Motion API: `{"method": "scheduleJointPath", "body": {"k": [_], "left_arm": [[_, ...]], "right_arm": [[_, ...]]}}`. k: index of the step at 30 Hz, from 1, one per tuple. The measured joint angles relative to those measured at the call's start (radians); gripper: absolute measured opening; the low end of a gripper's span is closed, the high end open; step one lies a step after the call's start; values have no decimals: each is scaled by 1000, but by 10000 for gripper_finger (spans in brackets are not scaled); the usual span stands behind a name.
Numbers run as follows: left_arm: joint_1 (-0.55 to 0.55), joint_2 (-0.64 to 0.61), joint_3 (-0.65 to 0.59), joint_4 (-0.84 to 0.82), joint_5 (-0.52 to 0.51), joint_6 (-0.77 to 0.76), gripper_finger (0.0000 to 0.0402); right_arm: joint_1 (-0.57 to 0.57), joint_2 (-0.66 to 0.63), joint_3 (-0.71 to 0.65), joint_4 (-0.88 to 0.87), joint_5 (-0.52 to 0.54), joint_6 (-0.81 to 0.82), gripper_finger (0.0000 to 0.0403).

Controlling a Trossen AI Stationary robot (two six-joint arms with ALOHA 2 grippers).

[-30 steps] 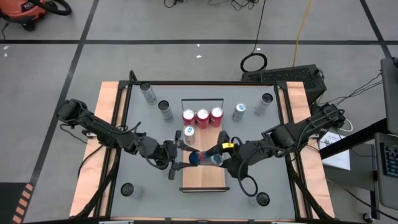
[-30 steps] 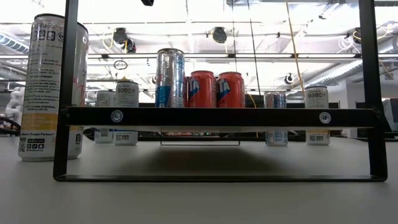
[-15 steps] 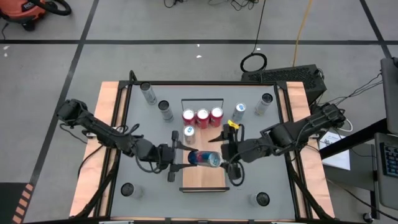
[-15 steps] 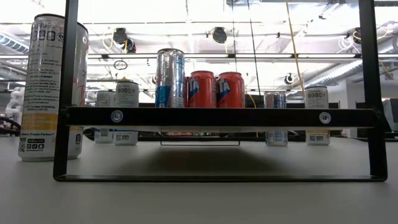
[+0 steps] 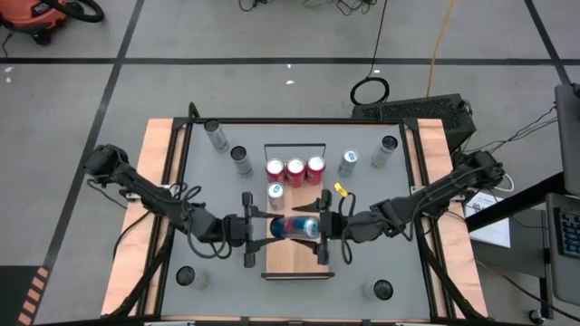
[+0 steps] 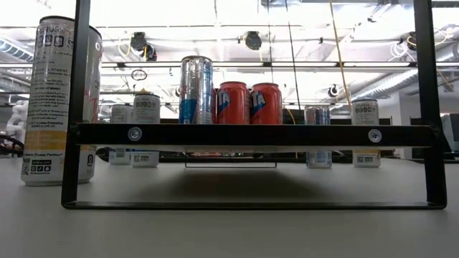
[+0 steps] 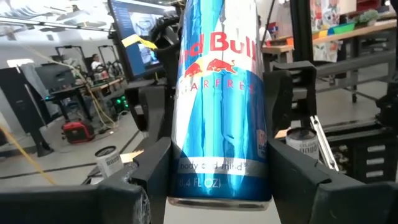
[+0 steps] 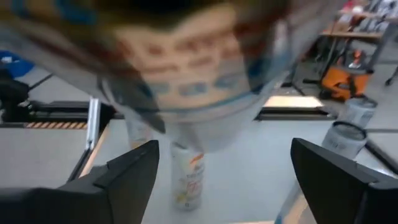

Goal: Place canned beverage on shelf
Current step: Put the bottom blue soda can aligned with the other blue soda can on the shelf

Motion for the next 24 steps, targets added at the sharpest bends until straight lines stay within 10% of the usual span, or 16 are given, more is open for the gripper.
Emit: {"method": "scheduleJointPath", "body": {"k": [24], "left_arm": [[-5,263,3,475,-109,114,206]], "right_arm": [[62,-97,15,127,16,-245,260]]}}
